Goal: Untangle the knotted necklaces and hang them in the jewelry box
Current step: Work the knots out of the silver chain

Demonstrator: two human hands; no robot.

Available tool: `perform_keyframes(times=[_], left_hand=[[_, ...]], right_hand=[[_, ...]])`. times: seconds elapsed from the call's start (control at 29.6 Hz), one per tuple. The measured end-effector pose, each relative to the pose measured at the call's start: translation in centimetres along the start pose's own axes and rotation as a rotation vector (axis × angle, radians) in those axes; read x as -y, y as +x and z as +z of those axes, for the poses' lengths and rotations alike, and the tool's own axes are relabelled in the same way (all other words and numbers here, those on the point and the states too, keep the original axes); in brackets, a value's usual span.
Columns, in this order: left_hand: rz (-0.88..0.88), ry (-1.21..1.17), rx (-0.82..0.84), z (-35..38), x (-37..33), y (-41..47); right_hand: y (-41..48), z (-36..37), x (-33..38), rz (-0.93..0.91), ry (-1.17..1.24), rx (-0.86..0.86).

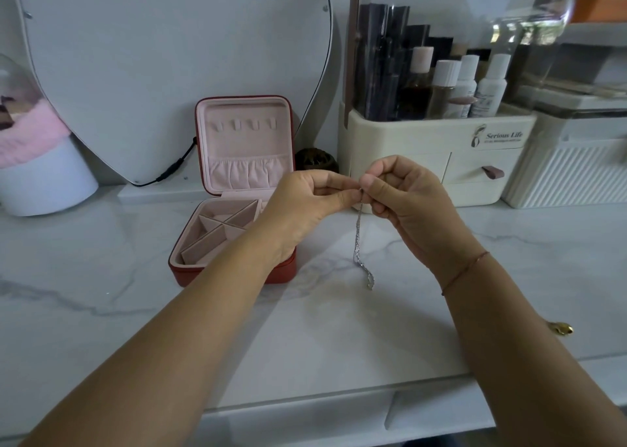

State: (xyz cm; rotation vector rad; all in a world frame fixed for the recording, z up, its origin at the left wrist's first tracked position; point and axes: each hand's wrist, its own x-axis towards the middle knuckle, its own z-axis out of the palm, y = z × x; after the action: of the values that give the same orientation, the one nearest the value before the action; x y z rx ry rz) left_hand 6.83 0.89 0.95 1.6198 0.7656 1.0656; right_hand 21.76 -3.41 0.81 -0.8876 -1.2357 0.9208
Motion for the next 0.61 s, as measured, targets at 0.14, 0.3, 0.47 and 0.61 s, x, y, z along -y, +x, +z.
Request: perform_keyframes(times=[0.14,0.3,0.47,0.61], left_hand=[[0.002,0.105,0.023,0.28,0.27,-0.07],[0.017,0.132,0.002,0.33,0.45,0.02],[0.091,0.104,-0.076,-0.03,0.19,0.22],[-0.011,0.018,-0.047,0.01,0.25,0.23]], right_hand=[[-0.04,0.16,0.13,0.002,-0.02,-0.021],[-0.02,0.5,-0.26,0.029,-0.112,0.039],[-0.04,0.63,-0.41,0.036,-0.147,0.076],[-0.03,0.59,-0.46,0.038,-0.154,0.059]])
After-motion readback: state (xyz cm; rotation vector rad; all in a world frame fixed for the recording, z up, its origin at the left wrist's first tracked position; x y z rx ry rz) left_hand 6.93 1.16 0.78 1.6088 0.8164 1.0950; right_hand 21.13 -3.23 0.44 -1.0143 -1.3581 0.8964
